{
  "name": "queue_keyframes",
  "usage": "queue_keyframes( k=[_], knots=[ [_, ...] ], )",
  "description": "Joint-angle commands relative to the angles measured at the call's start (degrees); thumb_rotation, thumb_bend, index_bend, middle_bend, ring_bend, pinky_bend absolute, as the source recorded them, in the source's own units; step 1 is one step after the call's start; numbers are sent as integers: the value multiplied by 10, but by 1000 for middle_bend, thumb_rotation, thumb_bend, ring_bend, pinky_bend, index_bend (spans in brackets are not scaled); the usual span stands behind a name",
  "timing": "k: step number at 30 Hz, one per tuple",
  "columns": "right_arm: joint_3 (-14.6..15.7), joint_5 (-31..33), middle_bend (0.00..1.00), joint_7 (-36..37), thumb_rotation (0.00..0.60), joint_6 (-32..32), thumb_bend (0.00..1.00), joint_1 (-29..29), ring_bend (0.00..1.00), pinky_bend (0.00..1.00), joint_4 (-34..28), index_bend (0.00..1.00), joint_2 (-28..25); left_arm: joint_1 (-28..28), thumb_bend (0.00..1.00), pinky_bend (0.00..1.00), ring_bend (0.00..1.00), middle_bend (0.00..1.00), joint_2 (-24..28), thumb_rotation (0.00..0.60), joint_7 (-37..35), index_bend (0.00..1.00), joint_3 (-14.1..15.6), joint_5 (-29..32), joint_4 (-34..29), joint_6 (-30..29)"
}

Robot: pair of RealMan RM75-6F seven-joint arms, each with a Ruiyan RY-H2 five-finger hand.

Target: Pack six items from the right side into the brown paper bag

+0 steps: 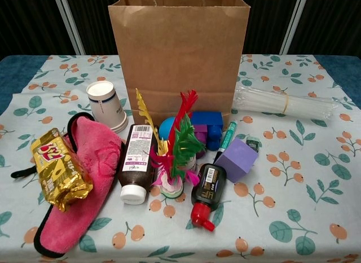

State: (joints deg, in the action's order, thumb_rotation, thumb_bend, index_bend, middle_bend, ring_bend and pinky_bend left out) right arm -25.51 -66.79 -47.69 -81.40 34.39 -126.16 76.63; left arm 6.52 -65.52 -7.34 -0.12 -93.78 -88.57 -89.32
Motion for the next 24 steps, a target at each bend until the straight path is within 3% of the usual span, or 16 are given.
queue_keyframes(
  k=[1, 4, 12, 17, 20, 24],
  knots=[
    [-66, 100, 566, -70, 600, 34, 259, 123, 418, 249, 90, 582, 78, 1, 16, 154, 34, 130, 3, 600, -2, 100, -5, 7, 2, 2],
    [-72, 119, 566, -55, 600, 65, 264, 168, 418, 249, 144, 584, 107, 3, 16, 154, 34, 130, 3, 600, -1, 100, -9, 14, 7, 5],
    [-45, 81, 566, -21, 600, 118, 267, 250, 418, 235, 305, 586, 164, 6, 16, 154, 34, 130, -3, 600, -5, 100, -14, 24, 22, 11],
    [-25, 87, 556, -14, 600, 124, 256, 260, 418, 217, 330, 586, 175, 7, 16, 154, 34, 130, -3, 600, -15, 100, -18, 32, 28, 16],
    [-17, 96, 529, -9, 600, 130, 201, 261, 404, 189, 325, 579, 170, 10, 16, 154, 34, 130, -4, 600, -17, 100, -18, 31, 31, 19],
    [-8, 126, 416, -31, 600, 142, 112, 263, 279, 92, 306, 449, 153, 9, 16, 154, 34, 130, -5, 600, -18, 100, -17, 33, 34, 21]
  ],
)
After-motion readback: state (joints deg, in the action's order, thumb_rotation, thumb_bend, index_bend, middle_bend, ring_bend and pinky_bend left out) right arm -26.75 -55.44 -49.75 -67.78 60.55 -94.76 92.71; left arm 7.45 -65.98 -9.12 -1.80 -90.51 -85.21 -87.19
